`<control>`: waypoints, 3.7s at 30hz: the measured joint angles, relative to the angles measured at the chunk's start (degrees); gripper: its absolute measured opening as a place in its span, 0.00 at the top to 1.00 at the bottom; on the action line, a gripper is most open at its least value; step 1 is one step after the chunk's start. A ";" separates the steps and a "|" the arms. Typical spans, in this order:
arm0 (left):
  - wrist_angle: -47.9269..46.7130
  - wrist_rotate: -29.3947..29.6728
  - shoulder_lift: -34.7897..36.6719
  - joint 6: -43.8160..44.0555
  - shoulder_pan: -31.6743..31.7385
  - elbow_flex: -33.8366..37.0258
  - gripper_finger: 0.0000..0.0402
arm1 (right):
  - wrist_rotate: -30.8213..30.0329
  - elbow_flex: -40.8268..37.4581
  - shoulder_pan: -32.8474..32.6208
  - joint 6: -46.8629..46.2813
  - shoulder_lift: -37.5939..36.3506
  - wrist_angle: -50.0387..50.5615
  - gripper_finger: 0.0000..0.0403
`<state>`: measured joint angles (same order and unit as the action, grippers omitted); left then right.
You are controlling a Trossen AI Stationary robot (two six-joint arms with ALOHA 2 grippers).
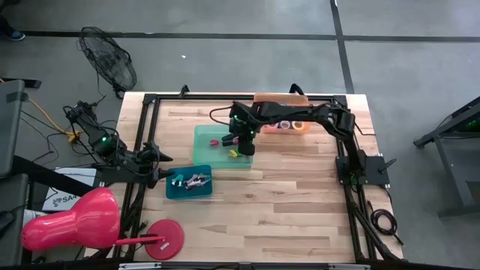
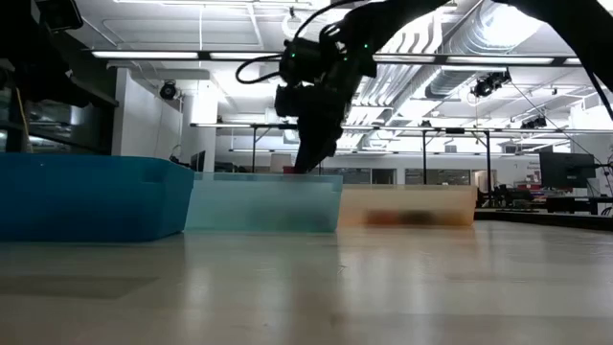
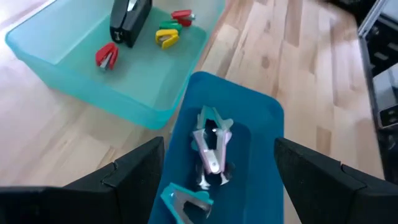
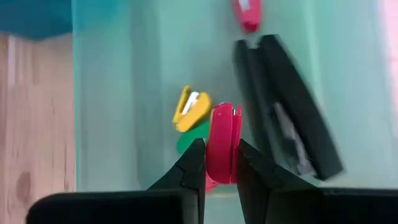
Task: Pick and place Stapler, Stapler remover, tape
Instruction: Put the red small staple remover in the light green bin, then return to Home Position
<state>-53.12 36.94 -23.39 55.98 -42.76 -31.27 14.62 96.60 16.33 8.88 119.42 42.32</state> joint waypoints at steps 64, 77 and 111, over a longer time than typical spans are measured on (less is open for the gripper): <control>85.91 15.75 0.04 -29.04 0.04 30.16 0.26 | 2.31 -0.02 1.32 6.98 0.53 0.01 0.54; 94.13 -14.44 0.04 -36.03 19.36 30.34 0.26 | 10.36 0.00 4.78 7.70 -6.40 -6.40 0.55; 68.94 -64.64 14.99 -30.06 64.71 30.42 0.26 | 9.34 -20.54 -8.64 -32.06 -15.80 -57.92 0.55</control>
<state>15.82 -27.70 -8.40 25.92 21.95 -0.84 23.95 76.06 7.69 -23.18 103.62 -15.60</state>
